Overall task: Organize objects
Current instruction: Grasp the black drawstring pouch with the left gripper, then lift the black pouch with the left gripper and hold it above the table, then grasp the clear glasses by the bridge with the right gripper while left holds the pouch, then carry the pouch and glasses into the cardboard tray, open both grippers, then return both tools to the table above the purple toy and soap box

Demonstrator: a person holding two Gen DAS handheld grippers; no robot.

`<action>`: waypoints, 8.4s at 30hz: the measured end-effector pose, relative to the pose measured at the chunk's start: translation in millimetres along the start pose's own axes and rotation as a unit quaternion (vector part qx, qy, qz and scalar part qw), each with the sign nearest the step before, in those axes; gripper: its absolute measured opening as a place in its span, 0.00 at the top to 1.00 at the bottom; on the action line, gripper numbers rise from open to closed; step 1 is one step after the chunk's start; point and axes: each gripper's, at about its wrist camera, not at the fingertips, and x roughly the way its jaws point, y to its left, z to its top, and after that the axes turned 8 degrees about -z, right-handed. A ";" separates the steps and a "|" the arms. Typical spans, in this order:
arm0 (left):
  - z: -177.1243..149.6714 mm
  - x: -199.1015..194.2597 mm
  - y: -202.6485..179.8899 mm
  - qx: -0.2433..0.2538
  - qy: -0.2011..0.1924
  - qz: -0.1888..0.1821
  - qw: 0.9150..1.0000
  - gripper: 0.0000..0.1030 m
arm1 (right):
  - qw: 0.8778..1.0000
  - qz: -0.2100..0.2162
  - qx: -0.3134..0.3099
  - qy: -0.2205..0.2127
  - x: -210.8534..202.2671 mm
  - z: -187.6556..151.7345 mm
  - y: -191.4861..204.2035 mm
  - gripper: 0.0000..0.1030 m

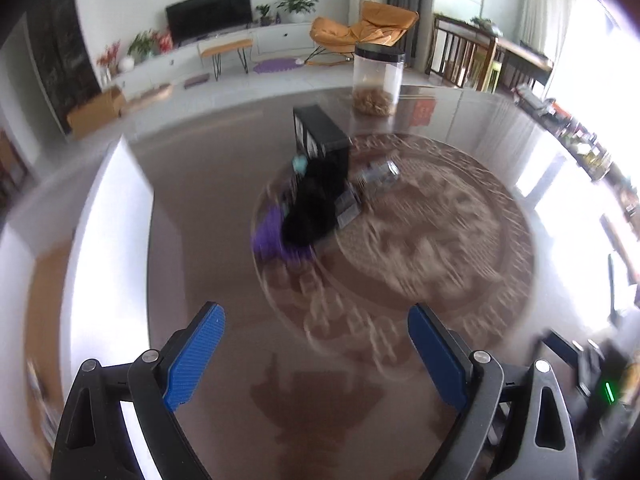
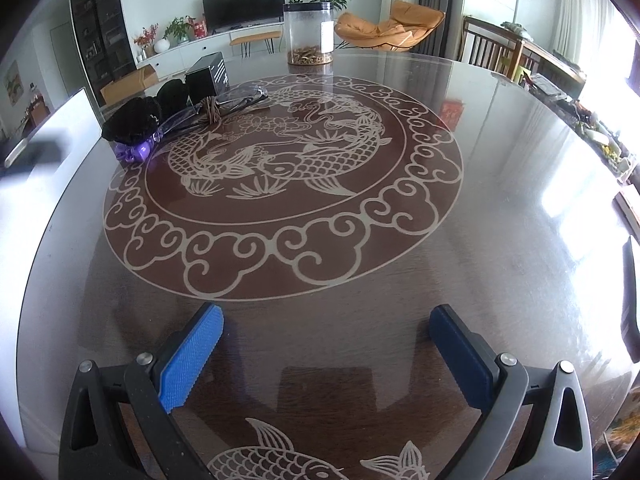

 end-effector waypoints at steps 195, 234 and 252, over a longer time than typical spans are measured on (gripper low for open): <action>-204.0 -179.2 256.4 -0.236 -0.030 0.169 0.956 0.60 | 0.894 0.403 -0.194 0.026 -196.9 53.0 310.4 0.79; -109.5 -175.9 81.1 -0.136 -0.136 0.065 0.979 0.06 | 0.997 0.044 0.012 -0.058 -24.4 8.4 -6.9 0.07; -91.1 -117.2 18.1 -0.068 -0.054 0.010 0.996 0.06 | 0.998 0.052 0.010 -0.023 -8.9 6.3 -4.9 0.07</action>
